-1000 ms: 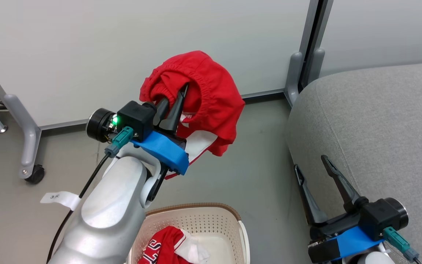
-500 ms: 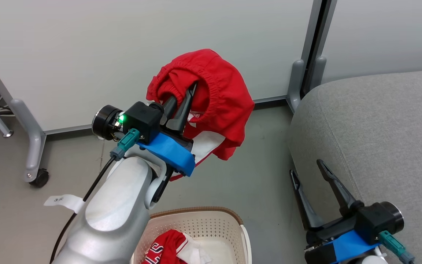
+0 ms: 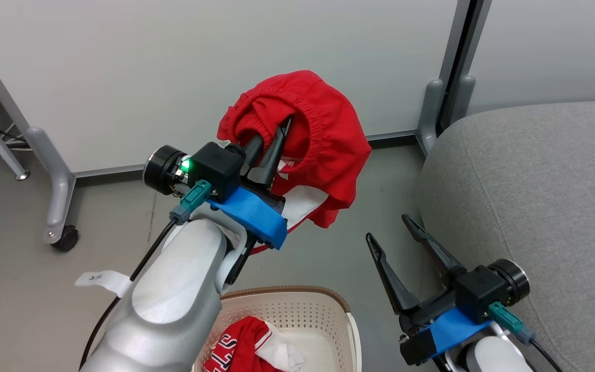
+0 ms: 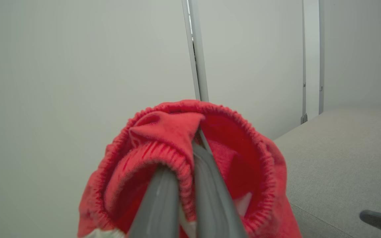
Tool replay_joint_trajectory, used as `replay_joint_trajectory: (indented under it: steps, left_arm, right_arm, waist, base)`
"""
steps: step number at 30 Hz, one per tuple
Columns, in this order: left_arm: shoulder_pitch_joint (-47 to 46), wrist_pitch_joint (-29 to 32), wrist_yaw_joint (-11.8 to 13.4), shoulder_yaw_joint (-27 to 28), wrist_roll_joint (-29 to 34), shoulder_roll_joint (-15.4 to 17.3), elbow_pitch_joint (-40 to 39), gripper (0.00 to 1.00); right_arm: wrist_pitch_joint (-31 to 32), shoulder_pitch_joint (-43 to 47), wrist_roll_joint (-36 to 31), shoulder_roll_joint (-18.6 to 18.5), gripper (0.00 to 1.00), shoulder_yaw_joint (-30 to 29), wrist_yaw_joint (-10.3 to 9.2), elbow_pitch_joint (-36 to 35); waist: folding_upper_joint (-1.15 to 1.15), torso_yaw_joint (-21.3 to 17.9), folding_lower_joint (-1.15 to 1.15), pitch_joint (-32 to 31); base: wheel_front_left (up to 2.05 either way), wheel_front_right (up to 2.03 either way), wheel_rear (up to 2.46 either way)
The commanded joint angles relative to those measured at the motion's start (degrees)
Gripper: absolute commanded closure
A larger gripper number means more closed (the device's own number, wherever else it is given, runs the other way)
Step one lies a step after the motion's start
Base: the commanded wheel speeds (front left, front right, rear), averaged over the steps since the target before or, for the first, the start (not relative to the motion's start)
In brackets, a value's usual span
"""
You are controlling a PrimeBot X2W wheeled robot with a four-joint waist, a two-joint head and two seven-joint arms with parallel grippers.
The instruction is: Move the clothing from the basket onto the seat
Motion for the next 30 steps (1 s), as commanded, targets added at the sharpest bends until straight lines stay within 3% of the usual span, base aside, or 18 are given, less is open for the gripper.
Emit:
replay_joint_trajectory:
  steps: [1, 11, 22, 30]
  left_arm:
    - [-1.04, -0.29, 0.03, -0.3, -0.11, -0.1, 0.07, 1.0]
    - [-3.19, -0.29, -0.18, -3.12, -0.81, -2.08, -0.09, 1.0]
    - [-4.82, -0.29, 0.46, -6.31, -2.08, -2.76, -0.71, 1.0]
    - [-5.89, -0.29, 1.62, -8.91, -4.15, -2.79, -1.99, 1.0]
  right_arm:
    - [-0.2, -1.29, -0.26, -0.25, 0.0, 0.44, 0.03, 1.19]
    - [-0.2, -9.67, 0.17, 0.89, 0.0, 1.18, 0.03, 9.48]
    - [-0.2, -15.63, 1.1, 2.04, 0.0, -0.4, 0.03, 12.0]
    - [-0.2, -19.48, -2.77, 2.21, 0.0, -0.89, 0.03, 15.31]
  waist:
    - [0.0, 0.28, 0.0, 0.21]
    - [0.0, 2.94, 0.0, 2.16]
    - [0.0, 4.69, 0.0, 3.7]
    - [0.0, 5.05, 0.0, 4.28]
  base:
    - [0.0, 0.0, 0.0]
    - [0.0, 0.0, 0.0]
    - [0.0, 0.0, 0.0]
    - [0.0, 0.0, 0.0]
